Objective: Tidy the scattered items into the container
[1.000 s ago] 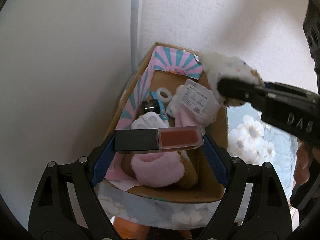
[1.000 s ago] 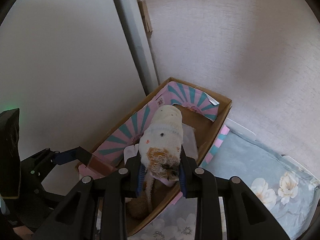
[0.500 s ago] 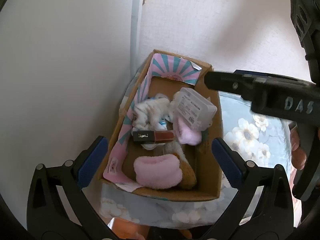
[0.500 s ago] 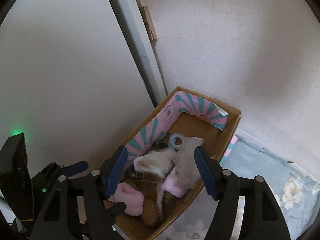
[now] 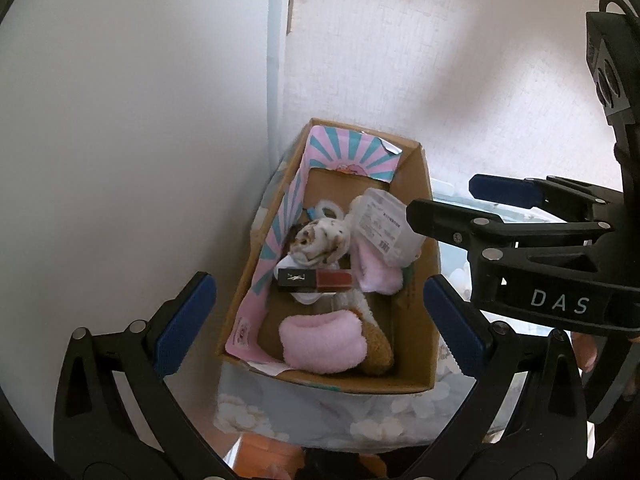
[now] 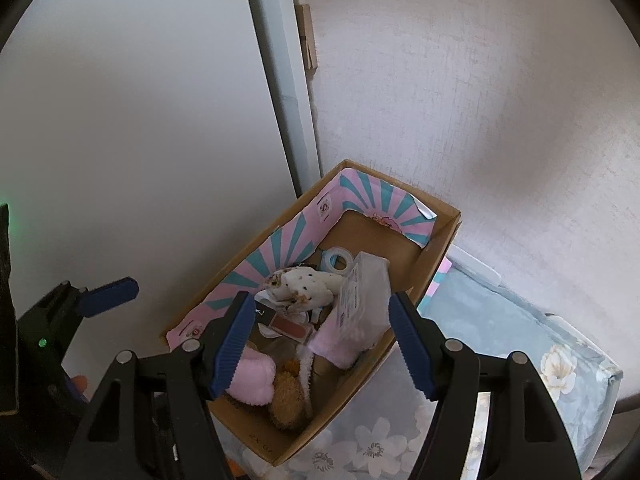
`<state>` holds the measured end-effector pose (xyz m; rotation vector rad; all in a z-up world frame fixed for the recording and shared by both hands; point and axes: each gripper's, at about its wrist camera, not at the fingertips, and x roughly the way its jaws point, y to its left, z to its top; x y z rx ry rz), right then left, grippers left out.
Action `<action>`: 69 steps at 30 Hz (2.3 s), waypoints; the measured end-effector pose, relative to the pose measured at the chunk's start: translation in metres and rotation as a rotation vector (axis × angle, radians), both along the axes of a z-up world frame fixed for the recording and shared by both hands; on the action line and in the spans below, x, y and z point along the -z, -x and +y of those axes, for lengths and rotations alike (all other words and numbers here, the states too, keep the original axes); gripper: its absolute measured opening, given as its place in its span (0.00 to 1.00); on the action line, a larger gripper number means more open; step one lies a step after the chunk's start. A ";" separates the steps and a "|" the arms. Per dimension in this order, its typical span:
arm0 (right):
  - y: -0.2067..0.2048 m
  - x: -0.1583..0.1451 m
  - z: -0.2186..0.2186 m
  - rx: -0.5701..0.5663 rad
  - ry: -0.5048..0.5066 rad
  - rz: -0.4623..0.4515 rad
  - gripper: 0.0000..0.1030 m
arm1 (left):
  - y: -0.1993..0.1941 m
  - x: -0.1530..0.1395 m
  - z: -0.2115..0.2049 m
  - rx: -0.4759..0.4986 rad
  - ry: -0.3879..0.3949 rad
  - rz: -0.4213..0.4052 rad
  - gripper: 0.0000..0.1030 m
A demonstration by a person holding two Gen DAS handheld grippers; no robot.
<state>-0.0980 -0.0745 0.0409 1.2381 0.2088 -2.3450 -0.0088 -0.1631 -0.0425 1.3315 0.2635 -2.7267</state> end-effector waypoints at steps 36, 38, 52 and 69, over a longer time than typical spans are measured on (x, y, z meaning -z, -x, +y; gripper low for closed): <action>-0.014 -0.017 0.003 0.035 -0.007 0.026 0.63 | -0.019 -0.017 -0.003 0.030 0.032 0.018 1.00; -0.016 -0.019 0.003 0.037 -0.006 0.031 0.63 | -0.020 -0.021 -0.002 0.034 0.037 0.024 1.00; -0.045 -0.053 0.056 0.218 -0.025 0.071 0.63 | -0.012 -0.065 0.037 0.166 0.065 0.085 1.00; -0.096 -0.084 0.163 0.554 -0.034 0.095 0.63 | -0.006 -0.093 0.112 0.275 0.070 0.115 1.00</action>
